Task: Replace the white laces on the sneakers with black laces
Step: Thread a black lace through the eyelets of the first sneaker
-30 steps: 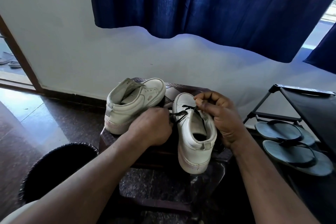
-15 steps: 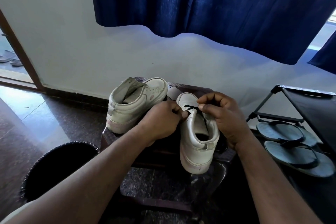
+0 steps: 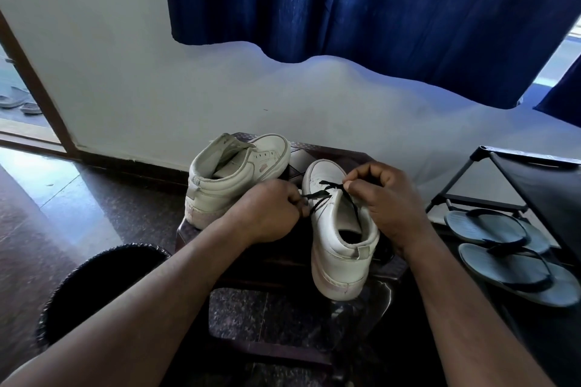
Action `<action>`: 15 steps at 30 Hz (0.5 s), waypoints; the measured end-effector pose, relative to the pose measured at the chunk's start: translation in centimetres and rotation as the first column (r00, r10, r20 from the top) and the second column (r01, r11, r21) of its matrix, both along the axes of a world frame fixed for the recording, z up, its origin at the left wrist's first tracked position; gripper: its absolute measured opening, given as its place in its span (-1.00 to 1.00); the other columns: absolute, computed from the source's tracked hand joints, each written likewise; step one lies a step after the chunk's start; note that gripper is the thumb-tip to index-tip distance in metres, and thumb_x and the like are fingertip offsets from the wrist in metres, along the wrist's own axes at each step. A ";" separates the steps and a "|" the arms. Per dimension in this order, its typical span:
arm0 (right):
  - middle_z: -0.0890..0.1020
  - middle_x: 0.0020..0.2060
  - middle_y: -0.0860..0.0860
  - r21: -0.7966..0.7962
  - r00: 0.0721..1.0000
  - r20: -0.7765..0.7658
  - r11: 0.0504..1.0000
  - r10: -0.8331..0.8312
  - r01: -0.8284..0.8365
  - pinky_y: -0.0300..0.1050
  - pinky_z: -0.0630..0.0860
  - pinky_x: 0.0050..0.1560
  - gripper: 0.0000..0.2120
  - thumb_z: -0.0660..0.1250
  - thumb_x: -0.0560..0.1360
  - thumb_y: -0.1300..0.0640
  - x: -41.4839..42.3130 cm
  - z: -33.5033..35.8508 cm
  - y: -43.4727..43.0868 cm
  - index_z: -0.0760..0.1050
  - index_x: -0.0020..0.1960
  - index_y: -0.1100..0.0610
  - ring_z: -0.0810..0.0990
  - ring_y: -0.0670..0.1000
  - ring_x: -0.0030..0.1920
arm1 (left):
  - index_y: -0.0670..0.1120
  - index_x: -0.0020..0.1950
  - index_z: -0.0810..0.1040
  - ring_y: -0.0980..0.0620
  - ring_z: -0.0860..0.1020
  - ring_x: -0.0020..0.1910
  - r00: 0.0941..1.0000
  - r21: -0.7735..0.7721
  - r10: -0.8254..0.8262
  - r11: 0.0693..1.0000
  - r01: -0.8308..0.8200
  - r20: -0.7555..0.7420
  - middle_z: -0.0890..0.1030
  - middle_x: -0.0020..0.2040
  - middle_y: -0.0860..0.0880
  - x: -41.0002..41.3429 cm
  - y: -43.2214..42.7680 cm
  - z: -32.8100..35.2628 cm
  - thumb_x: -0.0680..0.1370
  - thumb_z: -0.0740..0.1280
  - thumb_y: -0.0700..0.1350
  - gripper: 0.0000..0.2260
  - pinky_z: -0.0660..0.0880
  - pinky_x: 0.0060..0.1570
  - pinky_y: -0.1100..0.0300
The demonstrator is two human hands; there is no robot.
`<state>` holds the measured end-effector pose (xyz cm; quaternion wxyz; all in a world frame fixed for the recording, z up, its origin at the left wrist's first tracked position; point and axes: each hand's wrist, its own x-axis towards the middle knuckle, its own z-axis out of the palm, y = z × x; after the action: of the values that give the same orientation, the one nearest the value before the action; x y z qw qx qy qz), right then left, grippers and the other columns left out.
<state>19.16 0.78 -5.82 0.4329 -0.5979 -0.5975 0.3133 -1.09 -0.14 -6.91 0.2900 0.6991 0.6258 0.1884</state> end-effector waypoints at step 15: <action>0.67 -0.33 -0.23 0.088 0.981 0.192 0.996 -0.043 0.026 -0.48 0.39 -0.26 -0.88 0.50 0.49 0.11 -0.2 0.4 -0.5 0.67 -0.23 0.00 0.60 -0.22 -0.25 | 0.00 -0.13 0.58 0.21 0.40 -0.38 0.918 -0.031 -0.046 0.998 0.063 0.394 0.52 -0.32 0.16 0.8 0.6 -0.8 0.63 0.42 0.06 -0.80 0.39 -0.22 0.22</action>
<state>18.93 0.25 -5.40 0.4032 -0.6168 -0.6390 0.2205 -0.34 0.44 -7.72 0.4294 0.6580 0.5392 0.3032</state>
